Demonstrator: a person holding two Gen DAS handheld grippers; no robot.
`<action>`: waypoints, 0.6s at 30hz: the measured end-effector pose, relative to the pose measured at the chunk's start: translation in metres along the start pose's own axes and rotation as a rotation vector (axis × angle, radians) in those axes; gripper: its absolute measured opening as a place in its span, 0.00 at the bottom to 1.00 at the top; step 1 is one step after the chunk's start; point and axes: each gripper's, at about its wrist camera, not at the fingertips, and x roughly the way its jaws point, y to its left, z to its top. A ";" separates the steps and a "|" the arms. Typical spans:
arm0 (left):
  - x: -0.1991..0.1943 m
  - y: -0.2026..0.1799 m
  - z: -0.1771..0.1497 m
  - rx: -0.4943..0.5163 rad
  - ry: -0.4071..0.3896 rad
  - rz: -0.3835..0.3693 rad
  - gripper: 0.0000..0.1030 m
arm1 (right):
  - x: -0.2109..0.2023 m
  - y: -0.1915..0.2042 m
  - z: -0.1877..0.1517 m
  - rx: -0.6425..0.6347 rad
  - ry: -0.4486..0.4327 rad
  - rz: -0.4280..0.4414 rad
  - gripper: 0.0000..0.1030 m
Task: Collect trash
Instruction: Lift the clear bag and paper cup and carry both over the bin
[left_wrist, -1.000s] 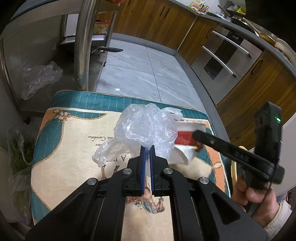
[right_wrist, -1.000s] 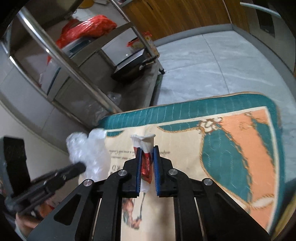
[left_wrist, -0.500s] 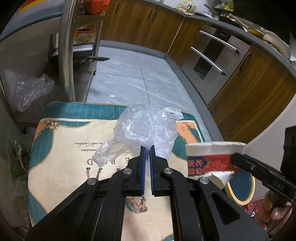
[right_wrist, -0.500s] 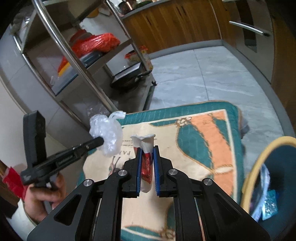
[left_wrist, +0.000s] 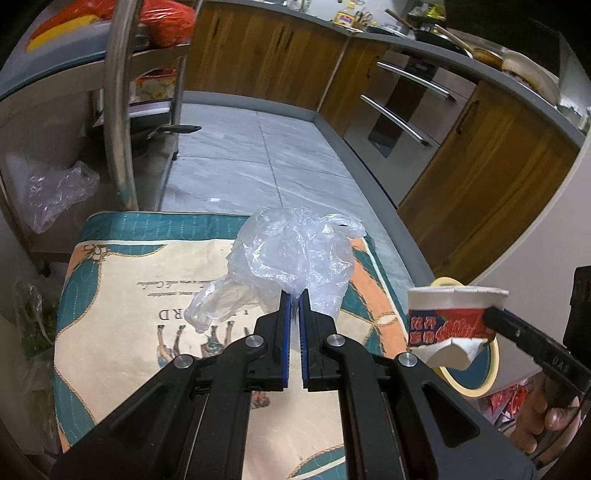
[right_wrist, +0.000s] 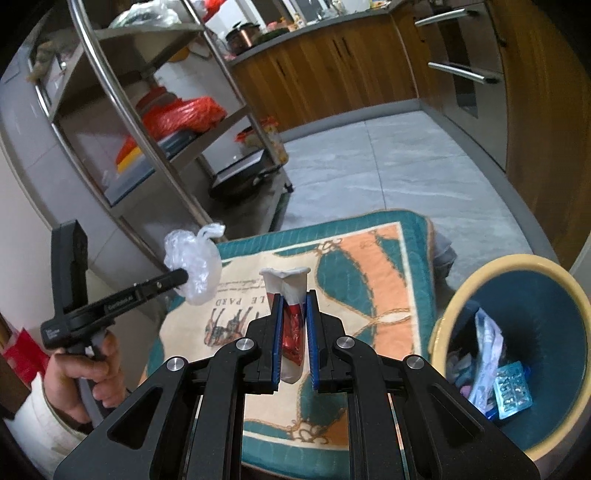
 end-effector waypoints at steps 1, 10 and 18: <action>0.001 -0.004 -0.001 0.008 0.002 -0.003 0.04 | -0.003 -0.003 -0.001 0.008 -0.009 0.000 0.13; 0.011 -0.039 -0.008 0.060 0.024 -0.055 0.04 | -0.032 -0.030 -0.004 0.053 -0.076 -0.026 0.13; 0.022 -0.081 -0.015 0.123 0.053 -0.120 0.04 | -0.051 -0.048 -0.009 0.067 -0.107 -0.069 0.13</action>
